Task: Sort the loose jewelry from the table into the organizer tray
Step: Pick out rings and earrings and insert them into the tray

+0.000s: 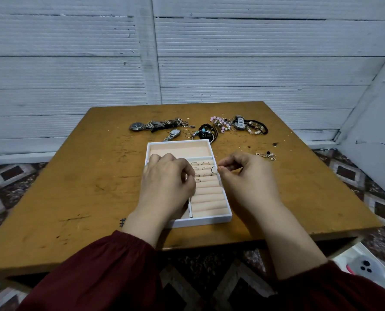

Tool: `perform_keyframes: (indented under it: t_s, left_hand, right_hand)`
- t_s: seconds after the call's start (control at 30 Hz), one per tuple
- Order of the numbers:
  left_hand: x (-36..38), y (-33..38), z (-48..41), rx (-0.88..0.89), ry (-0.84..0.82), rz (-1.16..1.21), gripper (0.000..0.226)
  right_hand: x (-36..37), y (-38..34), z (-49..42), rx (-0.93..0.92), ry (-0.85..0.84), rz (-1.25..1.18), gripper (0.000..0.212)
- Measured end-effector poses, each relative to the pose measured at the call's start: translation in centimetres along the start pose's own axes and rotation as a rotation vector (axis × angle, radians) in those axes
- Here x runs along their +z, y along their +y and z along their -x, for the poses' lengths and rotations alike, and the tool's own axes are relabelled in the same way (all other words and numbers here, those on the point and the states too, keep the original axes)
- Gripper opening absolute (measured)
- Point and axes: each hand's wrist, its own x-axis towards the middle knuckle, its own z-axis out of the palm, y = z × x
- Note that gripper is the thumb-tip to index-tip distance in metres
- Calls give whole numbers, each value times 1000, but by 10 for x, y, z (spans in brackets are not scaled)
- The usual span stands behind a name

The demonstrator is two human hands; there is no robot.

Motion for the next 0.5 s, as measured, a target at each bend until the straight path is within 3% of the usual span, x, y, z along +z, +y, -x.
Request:
perform_keyframes:
  t_s: [0.5]
  left_hand:
    - [-5, -6, 1, -64, 102, 141, 7]
  right_hand:
    - [5, -11, 6, -146, -49, 387, 11]
